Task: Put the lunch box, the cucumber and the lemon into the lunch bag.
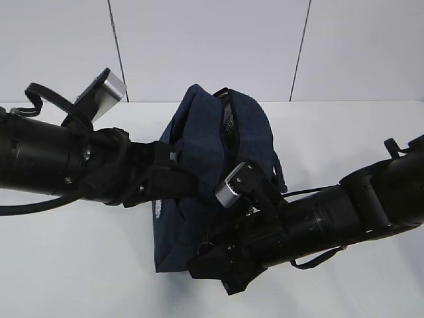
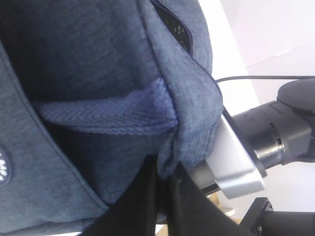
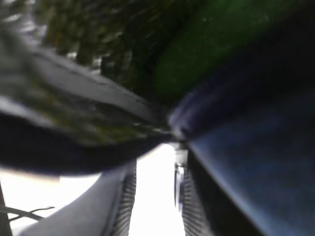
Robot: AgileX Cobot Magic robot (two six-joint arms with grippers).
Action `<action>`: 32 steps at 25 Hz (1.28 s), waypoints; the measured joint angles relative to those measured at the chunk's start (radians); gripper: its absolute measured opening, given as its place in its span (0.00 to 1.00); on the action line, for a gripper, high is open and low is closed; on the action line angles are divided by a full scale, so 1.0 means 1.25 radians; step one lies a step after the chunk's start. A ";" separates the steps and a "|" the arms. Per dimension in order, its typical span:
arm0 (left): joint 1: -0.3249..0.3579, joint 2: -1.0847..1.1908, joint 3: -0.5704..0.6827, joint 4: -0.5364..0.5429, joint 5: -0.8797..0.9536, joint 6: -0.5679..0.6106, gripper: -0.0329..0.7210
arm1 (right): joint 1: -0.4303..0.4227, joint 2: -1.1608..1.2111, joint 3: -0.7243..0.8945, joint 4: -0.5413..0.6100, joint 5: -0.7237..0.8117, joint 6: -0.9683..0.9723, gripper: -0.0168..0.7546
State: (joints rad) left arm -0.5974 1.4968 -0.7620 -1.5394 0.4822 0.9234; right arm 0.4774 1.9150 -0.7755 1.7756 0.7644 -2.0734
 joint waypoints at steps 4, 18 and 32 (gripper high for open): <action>0.000 0.000 0.000 0.000 0.000 0.000 0.04 | 0.000 0.000 -0.001 0.000 0.000 0.000 0.33; 0.000 0.000 0.000 0.000 0.003 0.000 0.04 | -0.025 0.000 -0.001 0.000 0.007 0.000 0.33; 0.000 0.000 0.000 0.000 0.003 0.000 0.04 | -0.027 0.000 -0.001 0.000 0.036 0.000 0.33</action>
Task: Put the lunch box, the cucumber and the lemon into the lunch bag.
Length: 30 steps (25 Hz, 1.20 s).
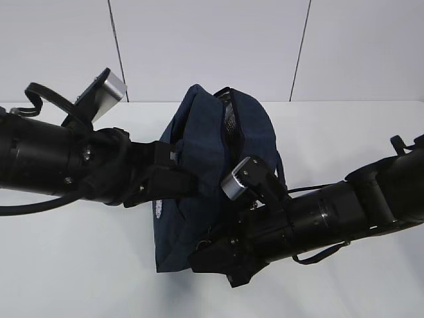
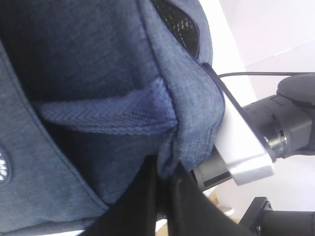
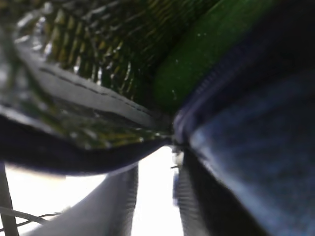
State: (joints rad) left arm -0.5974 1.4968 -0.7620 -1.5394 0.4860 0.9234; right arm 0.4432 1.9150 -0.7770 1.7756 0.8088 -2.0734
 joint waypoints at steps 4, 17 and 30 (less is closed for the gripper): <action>0.000 0.000 0.000 0.000 0.000 0.000 0.04 | 0.000 0.000 0.000 0.000 0.000 0.000 0.33; 0.000 0.000 0.000 0.000 0.000 0.000 0.04 | 0.000 0.000 0.000 0.000 -0.005 0.000 0.03; 0.000 0.000 0.000 0.000 0.000 0.000 0.04 | 0.000 0.000 0.000 -0.017 -0.020 0.041 0.03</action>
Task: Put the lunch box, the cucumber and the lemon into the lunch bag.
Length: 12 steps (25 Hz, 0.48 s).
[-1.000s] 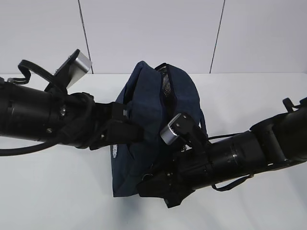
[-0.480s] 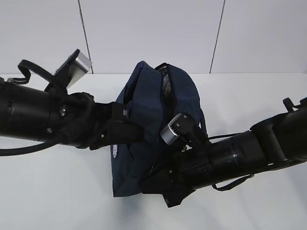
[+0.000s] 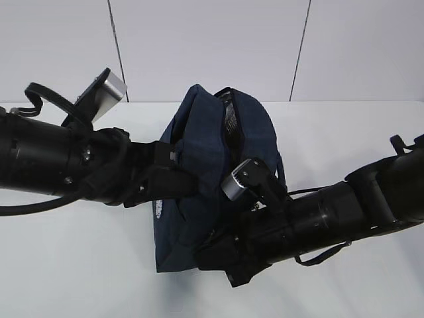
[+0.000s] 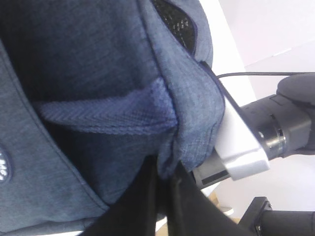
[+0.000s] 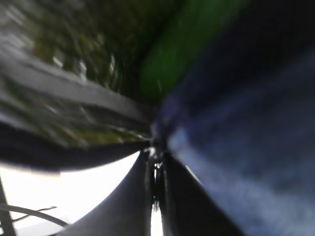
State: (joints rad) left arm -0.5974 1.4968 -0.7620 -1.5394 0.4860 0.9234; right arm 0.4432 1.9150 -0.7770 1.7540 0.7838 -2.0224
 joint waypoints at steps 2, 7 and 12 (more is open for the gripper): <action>0.000 0.000 0.000 0.000 0.000 0.000 0.04 | 0.000 -0.001 0.000 -0.015 -0.012 0.022 0.03; 0.000 0.000 0.000 0.000 0.000 0.000 0.04 | 0.000 -0.029 -0.001 -0.035 -0.029 0.040 0.03; 0.000 0.000 0.000 -0.004 -0.003 0.000 0.04 | 0.000 -0.061 -0.001 -0.090 -0.060 0.050 0.03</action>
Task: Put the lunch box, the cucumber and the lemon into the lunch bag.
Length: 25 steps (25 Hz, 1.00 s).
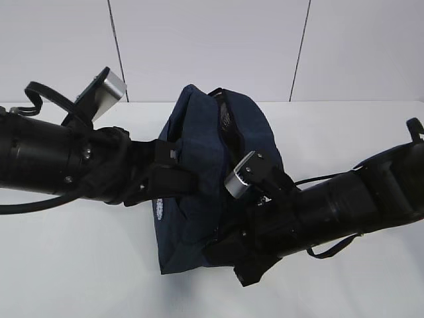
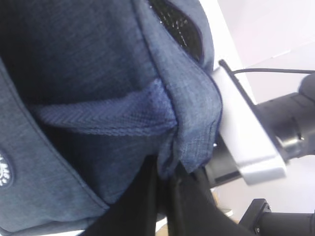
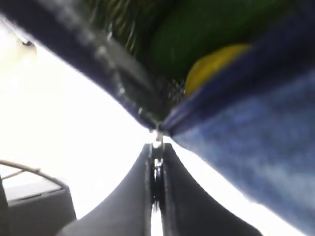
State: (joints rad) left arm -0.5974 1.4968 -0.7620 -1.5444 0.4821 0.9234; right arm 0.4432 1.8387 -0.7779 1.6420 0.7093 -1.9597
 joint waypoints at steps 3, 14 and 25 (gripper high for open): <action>0.000 0.000 0.000 0.000 0.000 0.000 0.04 | 0.000 -0.016 0.000 -0.063 -0.010 0.040 0.03; 0.000 0.000 0.000 0.000 -0.005 0.000 0.04 | 0.000 -0.047 0.000 -0.176 -0.031 0.137 0.03; 0.000 0.000 0.000 -0.002 -0.008 0.000 0.04 | 0.000 -0.094 0.000 -0.246 -0.047 0.184 0.03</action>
State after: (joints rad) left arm -0.5974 1.4968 -0.7620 -1.5465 0.4716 0.9234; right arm 0.4432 1.7212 -0.7779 1.3347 0.6503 -1.7292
